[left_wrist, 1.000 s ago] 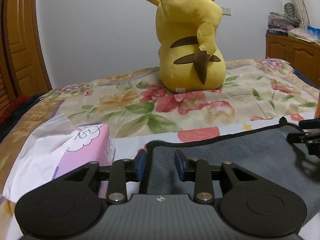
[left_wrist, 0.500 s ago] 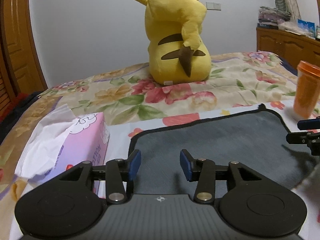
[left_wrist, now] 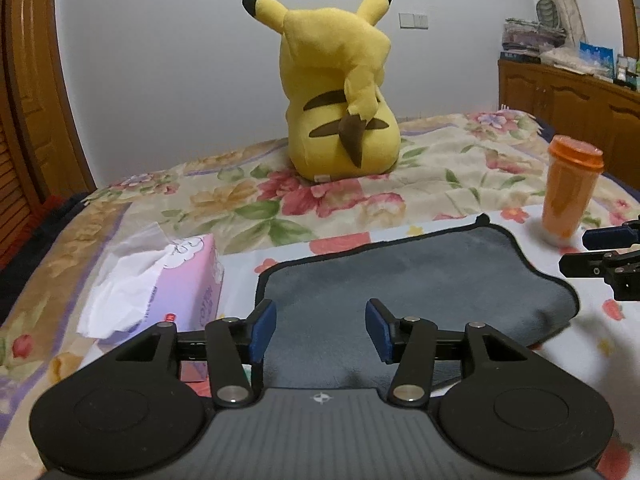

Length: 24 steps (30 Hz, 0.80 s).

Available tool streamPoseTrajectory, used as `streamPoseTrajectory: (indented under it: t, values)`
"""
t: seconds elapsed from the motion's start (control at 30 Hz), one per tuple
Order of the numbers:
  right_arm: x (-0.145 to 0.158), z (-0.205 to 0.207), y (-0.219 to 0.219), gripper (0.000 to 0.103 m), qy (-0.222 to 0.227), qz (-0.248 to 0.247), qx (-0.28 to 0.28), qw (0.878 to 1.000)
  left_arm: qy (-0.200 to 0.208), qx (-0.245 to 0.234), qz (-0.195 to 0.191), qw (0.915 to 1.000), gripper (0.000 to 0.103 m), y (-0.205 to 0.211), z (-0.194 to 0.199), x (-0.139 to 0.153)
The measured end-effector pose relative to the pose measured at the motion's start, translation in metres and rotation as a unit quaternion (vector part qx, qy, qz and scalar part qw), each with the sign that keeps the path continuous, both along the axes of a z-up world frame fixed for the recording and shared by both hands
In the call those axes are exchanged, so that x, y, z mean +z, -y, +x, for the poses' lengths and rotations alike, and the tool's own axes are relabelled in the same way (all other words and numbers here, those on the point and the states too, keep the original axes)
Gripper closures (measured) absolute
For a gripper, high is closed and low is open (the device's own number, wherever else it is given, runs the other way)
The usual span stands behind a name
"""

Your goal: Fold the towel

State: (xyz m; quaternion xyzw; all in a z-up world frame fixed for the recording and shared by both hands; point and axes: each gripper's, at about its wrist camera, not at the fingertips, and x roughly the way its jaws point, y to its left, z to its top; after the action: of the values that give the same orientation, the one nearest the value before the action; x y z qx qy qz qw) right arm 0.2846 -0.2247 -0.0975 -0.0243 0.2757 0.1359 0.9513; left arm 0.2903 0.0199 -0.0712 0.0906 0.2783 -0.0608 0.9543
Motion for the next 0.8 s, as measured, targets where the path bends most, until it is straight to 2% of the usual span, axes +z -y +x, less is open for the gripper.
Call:
streamPoseTrajectory:
  t: [0.47, 0.8]
  values:
    - [0.031, -0.042, 0.003, 0.048, 0.016, 0.011, -0.001, 1.000, 0.013, 0.002, 0.007, 0.9999, 0.023, 0.003, -0.051, 0.026]
    - [0.039, -0.067, 0.006, 0.045, 0.021, 0.019, -0.008, 1.000, 0.013, -0.004, 0.011, 0.9998, 0.019, 0.007, -0.078, 0.035]
